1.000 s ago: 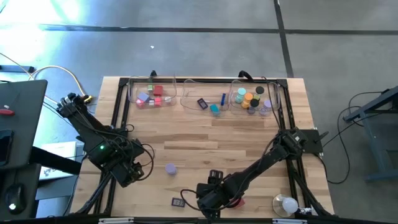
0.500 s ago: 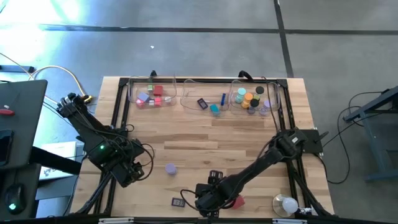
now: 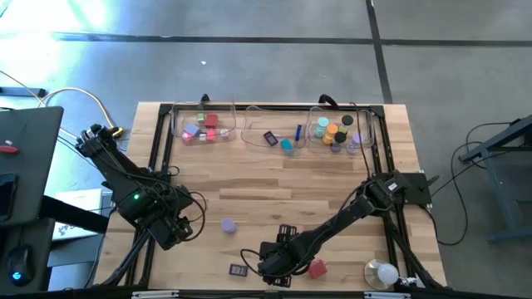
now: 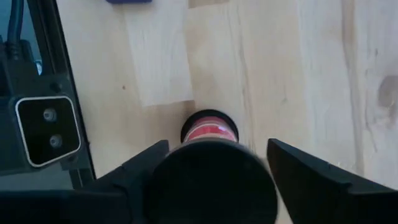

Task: Pick & Place Office items
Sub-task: Put the black hourglass into the right transparent bin

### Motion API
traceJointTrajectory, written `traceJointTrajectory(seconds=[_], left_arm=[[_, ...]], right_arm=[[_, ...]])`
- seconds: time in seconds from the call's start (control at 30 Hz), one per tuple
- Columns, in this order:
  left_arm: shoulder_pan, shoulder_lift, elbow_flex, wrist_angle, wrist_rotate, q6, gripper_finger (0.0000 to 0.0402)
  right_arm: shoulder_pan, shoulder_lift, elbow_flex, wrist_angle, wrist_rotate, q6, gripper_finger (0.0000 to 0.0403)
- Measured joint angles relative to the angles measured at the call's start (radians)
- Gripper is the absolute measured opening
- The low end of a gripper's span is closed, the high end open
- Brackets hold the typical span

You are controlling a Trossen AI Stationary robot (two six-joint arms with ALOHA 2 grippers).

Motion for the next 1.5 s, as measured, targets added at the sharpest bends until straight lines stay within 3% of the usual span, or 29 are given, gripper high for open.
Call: traceJointTrajectory(seconds=[0.2,0.5,0.93,1.5], left_arm=[[0.0,0.0,0.0,0.0,-0.009,0.0,0.0269],[0.0,0.0,0.0,0.0,-0.016,0.0,0.0269],[0.0,0.0,0.0,0.0,-0.024,0.0,0.0269],[0.04,0.0,0.0,0.003,-0.064,-0.004,0.0269]], right_arm=[[-0.01,0.0,0.0,-0.001,-0.059,-0.006,0.0187],[-0.022,-0.004,0.002,-0.064,-0.096,0.002,0.0187],[-0.032,-0.14,0.002,-0.507,-0.117,-0.004,0.0187],[-0.189,-0.464,-0.023,-0.505,-0.032,-0.174,0.0187]])
